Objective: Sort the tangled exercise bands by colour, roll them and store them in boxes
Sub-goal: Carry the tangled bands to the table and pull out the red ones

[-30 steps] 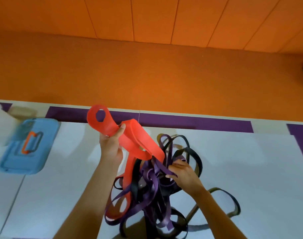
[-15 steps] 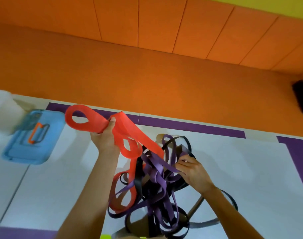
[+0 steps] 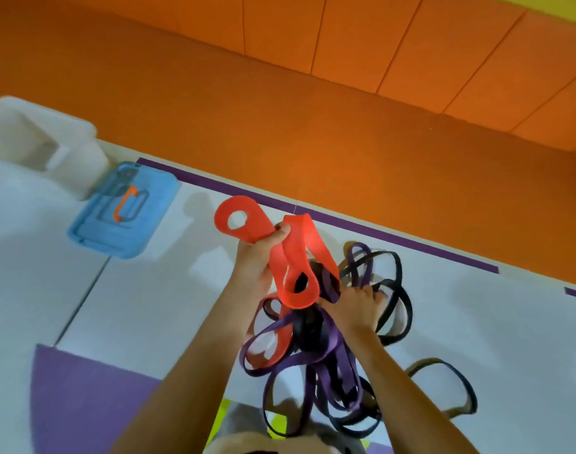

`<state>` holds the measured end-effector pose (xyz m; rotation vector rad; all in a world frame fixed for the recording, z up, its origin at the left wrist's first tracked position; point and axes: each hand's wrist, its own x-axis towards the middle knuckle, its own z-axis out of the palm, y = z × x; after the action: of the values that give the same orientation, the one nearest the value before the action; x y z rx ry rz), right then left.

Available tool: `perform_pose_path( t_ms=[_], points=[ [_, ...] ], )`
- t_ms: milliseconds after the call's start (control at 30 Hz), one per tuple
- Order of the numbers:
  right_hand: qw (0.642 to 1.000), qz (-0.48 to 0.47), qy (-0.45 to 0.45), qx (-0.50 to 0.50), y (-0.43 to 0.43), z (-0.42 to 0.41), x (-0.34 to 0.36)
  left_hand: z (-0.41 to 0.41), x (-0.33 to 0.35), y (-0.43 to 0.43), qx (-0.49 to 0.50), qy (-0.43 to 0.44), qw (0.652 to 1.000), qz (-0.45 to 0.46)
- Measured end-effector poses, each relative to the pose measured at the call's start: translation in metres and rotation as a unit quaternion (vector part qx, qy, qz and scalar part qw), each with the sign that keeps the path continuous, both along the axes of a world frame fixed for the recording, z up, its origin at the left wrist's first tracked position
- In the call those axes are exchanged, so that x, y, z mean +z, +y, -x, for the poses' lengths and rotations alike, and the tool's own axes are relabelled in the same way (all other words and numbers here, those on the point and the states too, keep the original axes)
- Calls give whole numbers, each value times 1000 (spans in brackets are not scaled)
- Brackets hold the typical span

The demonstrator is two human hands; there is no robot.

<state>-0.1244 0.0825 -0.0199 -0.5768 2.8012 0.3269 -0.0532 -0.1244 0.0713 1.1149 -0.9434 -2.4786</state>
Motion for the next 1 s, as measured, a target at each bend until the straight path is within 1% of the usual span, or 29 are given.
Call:
perform_pose_path(
  t_ms=[100,200,267,333,500,567,633,700,733,833,867,933,1000],
  points=[
    [998,52,21,-12,-5,-13,-7,5,6,-15,4,16,999,35],
    [993,110,29,15,-5,-27,-10,12,7,-24,25,14,999,40],
    [990,125,30,60,-1,-31,-12,17,6,-28,40,5,998,42],
    [983,140,11,115,6,-29,-14,22,3,-32,57,-7,997,43],
    [938,231,-51,255,40,-10,-15,32,-3,-47,128,-29,991,42],
    [927,217,-56,301,59,-3,-13,33,-4,-53,147,-33,987,60],
    [922,204,-56,324,80,4,-12,34,-5,-61,156,-32,983,89],
    [924,214,-53,313,100,12,-10,37,-6,-71,166,-26,981,102],
    [930,219,-49,290,110,16,-10,37,-7,-76,170,-27,979,108],
    [962,212,-60,164,131,28,-8,33,-5,-82,173,-29,978,111],
    [968,200,-69,135,131,30,-8,29,-5,-82,161,-28,980,118],
    [973,186,-69,118,124,30,-8,22,-4,-77,128,-34,982,133],
    [973,200,-59,96,111,28,-10,12,-8,-72,107,-56,981,154]
  ],
)
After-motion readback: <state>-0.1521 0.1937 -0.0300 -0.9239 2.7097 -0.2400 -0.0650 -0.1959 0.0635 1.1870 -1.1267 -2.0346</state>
